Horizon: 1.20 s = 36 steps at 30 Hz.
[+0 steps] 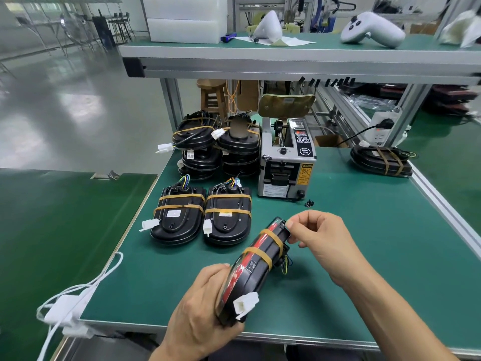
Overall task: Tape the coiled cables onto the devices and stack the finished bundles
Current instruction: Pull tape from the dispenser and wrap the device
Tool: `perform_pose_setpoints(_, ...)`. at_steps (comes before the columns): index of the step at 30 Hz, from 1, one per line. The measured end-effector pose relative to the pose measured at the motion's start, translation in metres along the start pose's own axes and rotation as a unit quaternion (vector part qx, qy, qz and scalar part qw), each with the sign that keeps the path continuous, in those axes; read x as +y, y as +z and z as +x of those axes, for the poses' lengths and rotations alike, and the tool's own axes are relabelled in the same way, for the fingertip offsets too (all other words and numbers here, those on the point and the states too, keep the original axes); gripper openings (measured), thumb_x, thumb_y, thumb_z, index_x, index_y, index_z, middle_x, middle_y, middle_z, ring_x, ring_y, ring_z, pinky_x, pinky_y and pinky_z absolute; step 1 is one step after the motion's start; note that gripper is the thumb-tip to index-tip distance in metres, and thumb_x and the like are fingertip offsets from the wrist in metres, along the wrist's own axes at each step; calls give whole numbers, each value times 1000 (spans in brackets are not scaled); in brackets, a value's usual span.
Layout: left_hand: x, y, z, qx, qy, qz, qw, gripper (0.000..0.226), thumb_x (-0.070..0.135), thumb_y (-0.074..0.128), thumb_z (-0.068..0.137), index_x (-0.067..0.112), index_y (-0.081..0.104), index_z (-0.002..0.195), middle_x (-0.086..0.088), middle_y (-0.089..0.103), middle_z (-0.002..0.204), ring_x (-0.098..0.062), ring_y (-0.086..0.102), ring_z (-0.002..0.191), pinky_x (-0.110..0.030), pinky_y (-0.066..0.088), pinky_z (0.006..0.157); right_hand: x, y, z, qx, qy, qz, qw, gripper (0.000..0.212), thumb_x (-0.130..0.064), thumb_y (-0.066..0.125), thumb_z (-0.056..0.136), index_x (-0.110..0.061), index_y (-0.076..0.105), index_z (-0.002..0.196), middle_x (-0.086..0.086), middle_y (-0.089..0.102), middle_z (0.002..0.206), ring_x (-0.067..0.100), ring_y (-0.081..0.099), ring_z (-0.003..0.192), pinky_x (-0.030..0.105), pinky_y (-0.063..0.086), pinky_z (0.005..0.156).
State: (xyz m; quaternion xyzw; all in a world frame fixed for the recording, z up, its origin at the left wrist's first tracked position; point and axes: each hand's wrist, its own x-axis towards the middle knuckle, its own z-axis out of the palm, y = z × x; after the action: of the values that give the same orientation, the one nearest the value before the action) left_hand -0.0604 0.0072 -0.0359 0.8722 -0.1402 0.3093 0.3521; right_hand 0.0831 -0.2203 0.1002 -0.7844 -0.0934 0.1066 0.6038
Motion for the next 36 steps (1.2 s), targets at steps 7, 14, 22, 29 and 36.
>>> perform_pose_setpoints(7,2,0,2,5,5,-9,1000,72,13,86,68,4,61,135,4,62,138,-23,69,122,-23,54,100,-1,6,0,26,-2,-21,999,13,-16,73,92,-17,76,79,5,75,72,14,67,68,30,52,68)
perform_pose_setpoints(14,1,0,1,-5,-4,-12,1000,75,15,87,68,5,60,138,3,61,139,-24,68,124,-23,55,100,-1,9,-1,36,-4,-32,999,14,-17,74,90,-18,76,76,6,75,71,12,63,65,30,51,66)
perform_pose_setpoints(22,4,-1,3,-6,-7,-11,1000,74,15,87,67,5,61,136,4,62,138,-22,69,123,-21,54,100,0,11,0,46,-13,-53,997,16,-19,74,88,-26,75,74,5,74,73,14,62,67,41,58,73)
perform_pose_setpoints(29,7,-3,4,-6,-10,-5,1000,70,13,87,67,2,64,132,2,63,134,-22,69,121,-21,54,99,-2,10,3,31,7,-49,998,14,-20,75,88,-22,75,74,8,74,73,11,65,65,32,53,67)
perform_pose_setpoints(36,12,-6,5,-11,-19,21,1000,60,15,87,69,-6,71,123,-2,66,129,-22,71,118,-23,58,93,3,8,10,6,65,42,997,6,-12,76,91,-7,74,87,1,73,71,10,67,63,23,51,61)
